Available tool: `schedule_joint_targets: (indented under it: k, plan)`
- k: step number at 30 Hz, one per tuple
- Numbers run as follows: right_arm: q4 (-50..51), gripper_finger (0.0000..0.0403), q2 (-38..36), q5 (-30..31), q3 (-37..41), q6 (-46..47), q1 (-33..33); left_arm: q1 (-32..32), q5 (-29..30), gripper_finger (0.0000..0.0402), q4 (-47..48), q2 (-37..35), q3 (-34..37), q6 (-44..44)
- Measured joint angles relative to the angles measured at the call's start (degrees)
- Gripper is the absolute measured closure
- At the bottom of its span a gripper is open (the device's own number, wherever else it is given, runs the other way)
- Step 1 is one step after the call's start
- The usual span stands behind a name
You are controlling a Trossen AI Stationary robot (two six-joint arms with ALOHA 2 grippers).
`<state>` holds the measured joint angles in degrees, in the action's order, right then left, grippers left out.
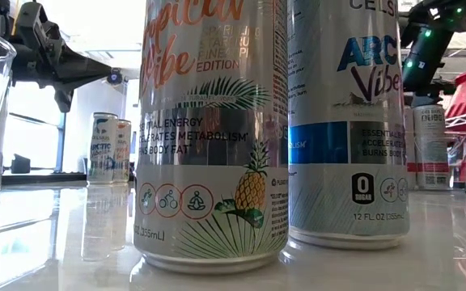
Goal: Sort soda cans
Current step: Put the right white-pink soda can into the top transparent bin, then put the white-pink soda can into the top transparent bin
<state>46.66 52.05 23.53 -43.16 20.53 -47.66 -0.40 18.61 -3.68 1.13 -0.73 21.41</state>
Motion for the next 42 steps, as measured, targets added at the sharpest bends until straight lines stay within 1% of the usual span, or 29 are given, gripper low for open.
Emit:
schedule_joint_targets:
  k: [8,10,12,16,19,23,25,27,28,30,33,36,39,42]
  plan:
    - [4.56,0.0078,0.00,0.78,-8.57,-3.28,0.17,0.00,0.00,0.0400,0.00,-0.02,0.00,-0.04]
    - [4.15,0.0078,-0.09,-0.03,-10.64,-5.35,1.05,-0.02,0.00,0.0400,-0.02,0.00,0.00,0.00]
    - [2.13,0.0078,-0.18,-2.39,-11.97,-7.26,2.70,0.00,-0.01,0.0400,0.00,0.00,0.00,0.01]
    - [-5.83,0.0078,-0.72,-10.47,-12.13,-10.09,8.30,0.00,0.02,0.0400,0.00,0.00,0.00,0.92]
    - [-13.92,0.0078,-0.74,-13.17,-10.94,-11.35,14.38,0.00,0.02,0.0400,-0.02,0.00,0.00,0.90]
    - [-28.06,0.0077,-0.72,-15.49,-6.27,-13.40,23.36,0.02,1.87,0.0400,-0.82,0.00,0.00,-1.18]
    - [-35.50,0.0077,-0.62,-16.77,-3.32,-14.19,27.39,0.02,3.21,0.0400,-3.96,0.00,0.00,-4.23]
    - [-42.70,0.0077,-0.59,-17.12,-0.08,-14.59,31.16,0.02,3.27,0.0400,-10.85,0.00,-0.14,-9.13]
    - [-45.99,0.0077,-0.59,-17.14,1.39,-14.59,32.65,0.02,2.39,0.0400,-13.35,-0.02,-0.98,-12.18]
    - [-50.64,0.0077,-0.59,-17.13,3.63,-14.60,34.88,0.02,0.93,0.0396,-14.12,0.00,-4.43,-16.91]
    - [-52.40,0.0077,-0.59,-16.65,4.76,-14.89,36.78,0.01,1.31,0.0379,-7.55,1.50,-11.85,-20.69]
    - [-52.25,0.0077,-0.59,-15.28,4.76,-15.16,37.94,0.00,1.62,0.0354,-0.82,5.49,-18.37,-22.46]
    - [-52.11,0.0077,-0.61,-14.69,4.76,-15.66,38.34,0.00,1.40,0.0329,3.49,11.04,-23.92,-23.83]
    - [-52.07,0.0077,-0.63,-14.64,4.76,-15.66,38.34,0.00,1.34,0.0307,12.09,18.28,-30.20,-26.21]
